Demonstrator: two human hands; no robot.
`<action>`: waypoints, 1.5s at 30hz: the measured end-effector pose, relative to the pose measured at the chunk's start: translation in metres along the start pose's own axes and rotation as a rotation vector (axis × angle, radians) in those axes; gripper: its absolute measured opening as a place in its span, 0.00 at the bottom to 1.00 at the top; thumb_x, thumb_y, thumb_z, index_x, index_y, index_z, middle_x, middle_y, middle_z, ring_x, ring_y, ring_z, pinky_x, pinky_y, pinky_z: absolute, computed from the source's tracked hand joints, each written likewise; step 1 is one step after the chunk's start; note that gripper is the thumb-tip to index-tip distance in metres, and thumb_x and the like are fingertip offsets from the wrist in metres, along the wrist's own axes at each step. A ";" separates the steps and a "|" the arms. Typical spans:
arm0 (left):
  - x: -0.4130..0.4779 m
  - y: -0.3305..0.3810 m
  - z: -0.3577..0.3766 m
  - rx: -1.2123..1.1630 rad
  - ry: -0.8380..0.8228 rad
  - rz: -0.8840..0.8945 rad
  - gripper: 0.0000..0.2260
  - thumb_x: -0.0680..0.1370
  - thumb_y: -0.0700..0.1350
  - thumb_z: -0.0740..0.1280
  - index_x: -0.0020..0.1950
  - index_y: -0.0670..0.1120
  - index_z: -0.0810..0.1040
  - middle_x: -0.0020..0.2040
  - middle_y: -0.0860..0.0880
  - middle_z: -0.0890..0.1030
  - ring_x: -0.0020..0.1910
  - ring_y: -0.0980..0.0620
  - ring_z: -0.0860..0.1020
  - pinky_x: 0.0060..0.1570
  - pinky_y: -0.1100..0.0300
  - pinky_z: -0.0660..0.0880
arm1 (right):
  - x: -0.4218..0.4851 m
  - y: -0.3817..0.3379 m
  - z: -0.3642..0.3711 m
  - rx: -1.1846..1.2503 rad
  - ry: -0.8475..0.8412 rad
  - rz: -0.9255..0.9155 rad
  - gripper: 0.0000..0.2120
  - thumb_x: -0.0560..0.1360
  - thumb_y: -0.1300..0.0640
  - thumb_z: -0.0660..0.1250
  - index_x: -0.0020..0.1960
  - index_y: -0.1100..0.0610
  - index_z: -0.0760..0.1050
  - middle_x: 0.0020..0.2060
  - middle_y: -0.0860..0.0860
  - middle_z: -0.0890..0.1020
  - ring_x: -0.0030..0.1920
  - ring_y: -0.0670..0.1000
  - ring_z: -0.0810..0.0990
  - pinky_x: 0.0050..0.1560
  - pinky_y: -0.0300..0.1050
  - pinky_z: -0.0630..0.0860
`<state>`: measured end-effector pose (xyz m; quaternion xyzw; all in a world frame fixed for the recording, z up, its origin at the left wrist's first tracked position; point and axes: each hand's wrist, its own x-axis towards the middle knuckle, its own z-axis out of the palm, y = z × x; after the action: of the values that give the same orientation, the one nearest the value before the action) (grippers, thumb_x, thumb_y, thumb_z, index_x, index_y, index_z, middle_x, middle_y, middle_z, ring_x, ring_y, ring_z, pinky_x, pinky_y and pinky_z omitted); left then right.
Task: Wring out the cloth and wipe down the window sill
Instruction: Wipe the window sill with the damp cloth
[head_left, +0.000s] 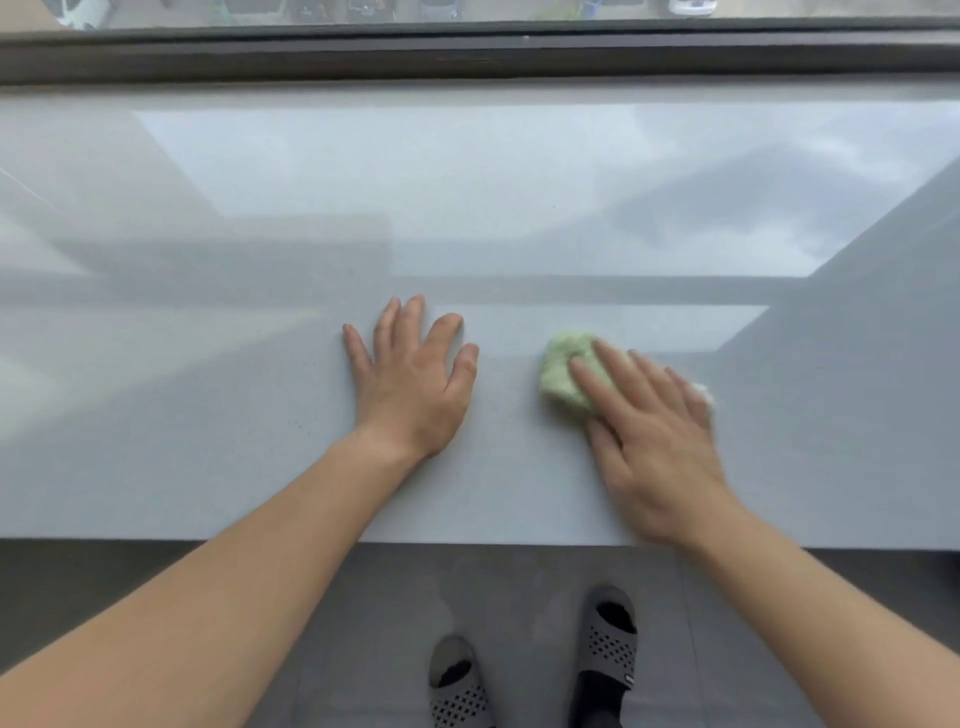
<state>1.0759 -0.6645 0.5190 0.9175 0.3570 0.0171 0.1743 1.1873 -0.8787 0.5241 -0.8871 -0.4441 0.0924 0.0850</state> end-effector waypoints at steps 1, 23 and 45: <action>0.001 0.003 0.001 0.002 0.019 -0.005 0.21 0.79 0.58 0.49 0.69 0.56 0.66 0.78 0.45 0.56 0.78 0.47 0.48 0.72 0.38 0.36 | 0.007 0.000 -0.001 0.023 0.029 0.090 0.27 0.79 0.47 0.50 0.77 0.39 0.53 0.79 0.41 0.52 0.78 0.52 0.54 0.75 0.50 0.44; 0.103 0.045 0.011 0.015 0.060 -0.021 0.23 0.80 0.55 0.53 0.74 0.53 0.63 0.80 0.47 0.55 0.78 0.48 0.49 0.75 0.43 0.40 | 0.091 0.061 -0.021 -0.041 -0.087 -0.386 0.27 0.78 0.48 0.55 0.77 0.39 0.57 0.78 0.43 0.57 0.77 0.54 0.58 0.75 0.54 0.50; 0.137 0.088 0.029 0.177 0.060 -0.158 0.27 0.79 0.58 0.46 0.79 0.56 0.49 0.81 0.45 0.44 0.78 0.43 0.39 0.72 0.35 0.39 | 0.279 0.077 -0.035 0.000 0.011 -0.384 0.25 0.80 0.46 0.47 0.76 0.40 0.58 0.78 0.45 0.58 0.76 0.56 0.57 0.74 0.57 0.50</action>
<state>1.2392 -0.6429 0.5077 0.8974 0.4334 -0.0012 0.0825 1.4193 -0.7026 0.5157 -0.7866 -0.6047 0.0698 0.1035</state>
